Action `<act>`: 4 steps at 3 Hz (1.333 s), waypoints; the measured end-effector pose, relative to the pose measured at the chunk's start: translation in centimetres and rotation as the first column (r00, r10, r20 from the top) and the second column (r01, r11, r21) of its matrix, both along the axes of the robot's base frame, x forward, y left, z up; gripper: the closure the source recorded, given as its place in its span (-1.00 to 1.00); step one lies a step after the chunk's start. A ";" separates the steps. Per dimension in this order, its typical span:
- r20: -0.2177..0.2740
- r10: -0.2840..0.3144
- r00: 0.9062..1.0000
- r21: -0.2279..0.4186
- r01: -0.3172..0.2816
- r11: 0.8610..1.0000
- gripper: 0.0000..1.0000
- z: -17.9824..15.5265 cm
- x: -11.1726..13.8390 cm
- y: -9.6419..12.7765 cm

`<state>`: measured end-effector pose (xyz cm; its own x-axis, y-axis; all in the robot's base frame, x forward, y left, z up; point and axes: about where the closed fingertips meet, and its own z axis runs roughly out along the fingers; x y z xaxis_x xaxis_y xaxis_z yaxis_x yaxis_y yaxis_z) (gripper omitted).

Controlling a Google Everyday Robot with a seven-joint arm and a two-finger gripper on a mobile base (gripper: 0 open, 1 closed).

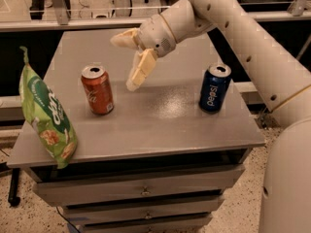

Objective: Move coke can near green rice chip bag

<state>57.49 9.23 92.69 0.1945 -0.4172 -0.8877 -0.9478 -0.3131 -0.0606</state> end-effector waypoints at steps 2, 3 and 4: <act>0.181 -0.219 0.959 0.039 0.215 0.976 -1.00 6.3 2.7 -9.0; 0.291 -0.373 0.881 0.109 0.356 0.928 -1.00 8.5 3.9 -14.3; 0.291 -0.373 0.881 0.109 0.356 0.928 -1.00 8.5 3.9 -14.3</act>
Offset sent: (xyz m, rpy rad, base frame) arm 0.0416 -0.1674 0.0989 0.0629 -0.3294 -0.4477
